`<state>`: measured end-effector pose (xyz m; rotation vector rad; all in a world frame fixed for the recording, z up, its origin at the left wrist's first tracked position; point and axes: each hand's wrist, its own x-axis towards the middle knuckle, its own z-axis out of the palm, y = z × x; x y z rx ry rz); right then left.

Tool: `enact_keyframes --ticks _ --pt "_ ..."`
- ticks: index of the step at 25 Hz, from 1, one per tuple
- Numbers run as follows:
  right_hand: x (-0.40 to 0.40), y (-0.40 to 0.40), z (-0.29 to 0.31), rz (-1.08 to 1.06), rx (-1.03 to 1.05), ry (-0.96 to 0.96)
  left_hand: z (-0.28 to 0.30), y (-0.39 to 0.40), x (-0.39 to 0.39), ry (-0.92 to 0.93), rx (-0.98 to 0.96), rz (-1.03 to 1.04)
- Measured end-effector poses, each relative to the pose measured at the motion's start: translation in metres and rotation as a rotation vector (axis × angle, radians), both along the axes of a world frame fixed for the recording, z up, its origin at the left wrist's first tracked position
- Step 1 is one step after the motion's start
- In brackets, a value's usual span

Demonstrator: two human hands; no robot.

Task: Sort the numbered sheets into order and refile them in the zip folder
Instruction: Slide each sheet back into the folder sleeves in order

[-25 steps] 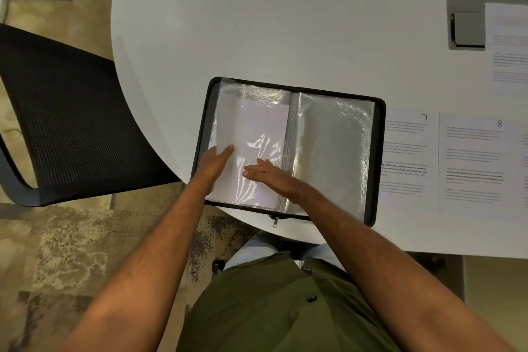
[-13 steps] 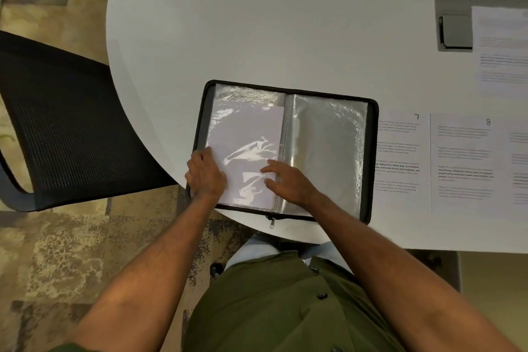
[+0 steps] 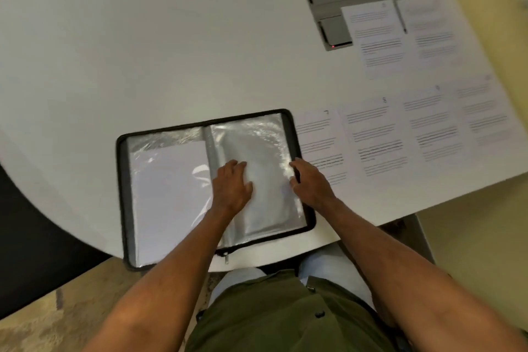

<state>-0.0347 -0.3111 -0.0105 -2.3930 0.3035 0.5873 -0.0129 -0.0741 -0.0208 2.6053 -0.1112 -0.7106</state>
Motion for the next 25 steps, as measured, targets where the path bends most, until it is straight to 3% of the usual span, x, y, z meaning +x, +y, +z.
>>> enact_keyframes --ticks 5,15,25 --pt "0.030 -0.094 -0.002 -0.159 -0.038 -0.129 0.003 -0.087 0.065 -0.052 -0.027 -0.054" --pt "0.136 -0.274 -0.009 -0.191 -0.066 -0.201 0.002 -0.283 0.173 -0.091 -0.098 -0.035" --pt "0.254 -0.385 -0.039 -0.267 -0.088 -0.240 -0.020 -0.409 0.278 -0.070 -0.149 0.004"
